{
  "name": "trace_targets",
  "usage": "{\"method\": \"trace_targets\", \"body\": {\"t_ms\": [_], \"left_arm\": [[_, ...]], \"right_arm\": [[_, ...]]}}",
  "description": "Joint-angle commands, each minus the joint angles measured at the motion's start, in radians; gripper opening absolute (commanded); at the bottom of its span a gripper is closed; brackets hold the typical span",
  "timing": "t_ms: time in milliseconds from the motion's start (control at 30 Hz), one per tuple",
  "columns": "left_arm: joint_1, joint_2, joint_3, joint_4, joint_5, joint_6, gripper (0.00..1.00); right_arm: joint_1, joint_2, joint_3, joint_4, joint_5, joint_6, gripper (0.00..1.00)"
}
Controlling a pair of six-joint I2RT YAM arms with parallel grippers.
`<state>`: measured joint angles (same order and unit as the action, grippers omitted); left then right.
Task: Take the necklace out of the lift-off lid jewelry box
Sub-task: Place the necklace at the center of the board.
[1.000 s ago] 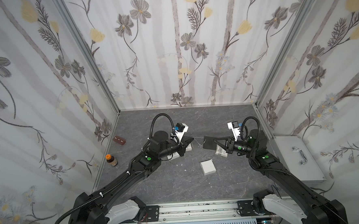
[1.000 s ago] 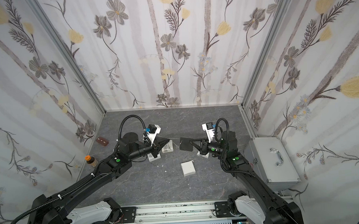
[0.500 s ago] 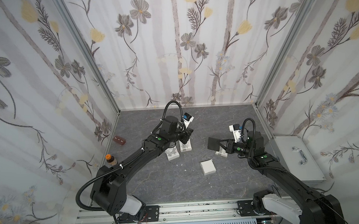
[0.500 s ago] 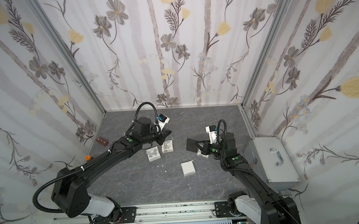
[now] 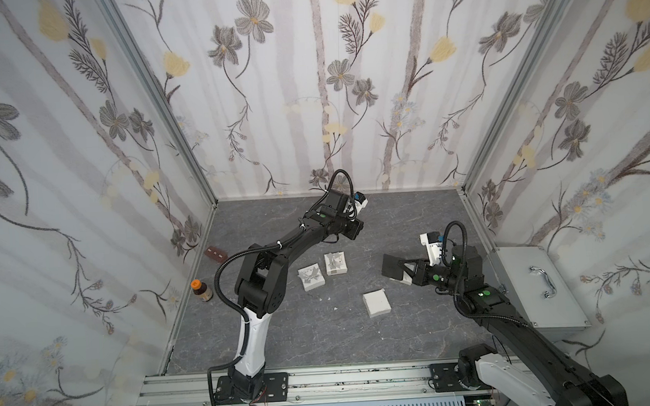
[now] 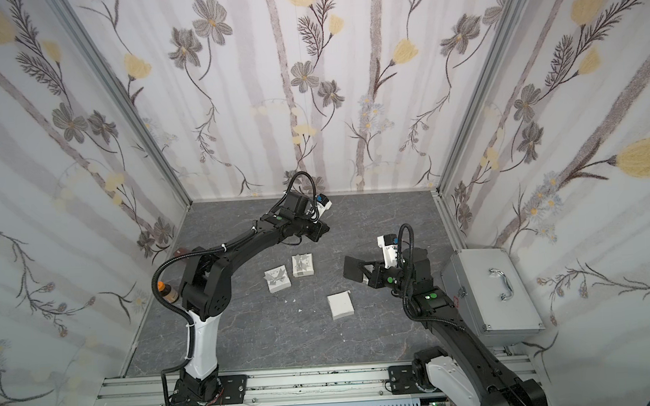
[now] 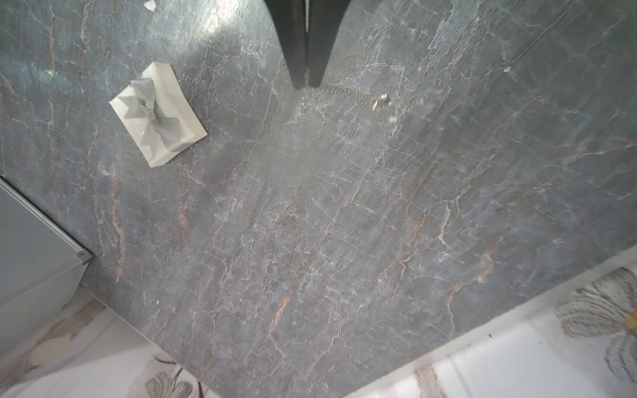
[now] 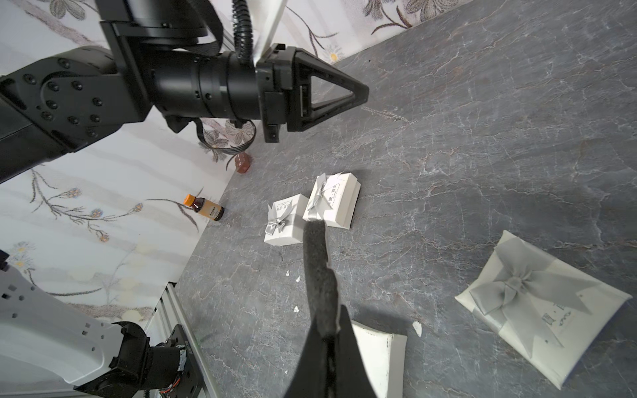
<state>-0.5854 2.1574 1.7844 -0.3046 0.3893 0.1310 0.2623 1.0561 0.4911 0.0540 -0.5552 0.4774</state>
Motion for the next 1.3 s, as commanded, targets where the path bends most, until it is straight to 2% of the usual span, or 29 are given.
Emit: {"method": "trace_targets", "body": {"t_ms": [0, 167, 700, 800, 900, 933, 967, 1100, 1167, 1267], "left_arm": [[0.001, 0.062, 0.082, -0.074, 0.023, -0.001, 0.00], [0.011, 0.106, 0.123, -0.118, -0.015, -0.007, 0.00], [0.133, 0.150, 0.132, -0.331, -0.112, -0.021, 0.00], [0.147, 0.142, 0.126, -0.343, -0.141, -0.030, 0.03], [0.151, 0.114, 0.095, -0.330, -0.201, -0.037, 0.14], [0.150, 0.098, 0.080, -0.320, -0.213, -0.036, 0.21], [0.151, 0.078, 0.060, -0.309, -0.220, -0.037, 0.33], [0.133, -0.012, -0.031, -0.254, -0.250, -0.021, 0.59], [0.112, -0.066, -0.080, -0.236, -0.267, -0.004, 0.64], [0.048, -0.149, -0.155, -0.230, -0.278, 0.040, 0.66]], "right_arm": [[-0.001, -0.005, -0.006, -0.005, 0.013, -0.006, 0.00], [-0.001, 0.011, -0.008, 0.002, 0.010, -0.006, 0.00], [-0.001, 0.100, -0.008, 0.015, -0.034, -0.006, 0.00], [-0.003, 0.101, -0.008, -0.007, -0.028, -0.016, 0.00], [-0.001, 0.099, -0.007, -0.025, -0.011, -0.020, 0.00], [-0.002, 0.101, -0.005, -0.031, -0.002, -0.023, 0.00], [-0.001, 0.104, -0.003, -0.039, 0.011, -0.025, 0.00], [-0.002, 0.126, 0.014, -0.068, 0.060, -0.033, 0.00], [-0.002, 0.133, 0.018, -0.077, 0.080, -0.033, 0.00], [-0.003, 0.139, 0.023, -0.095, 0.129, -0.030, 0.00]]}}
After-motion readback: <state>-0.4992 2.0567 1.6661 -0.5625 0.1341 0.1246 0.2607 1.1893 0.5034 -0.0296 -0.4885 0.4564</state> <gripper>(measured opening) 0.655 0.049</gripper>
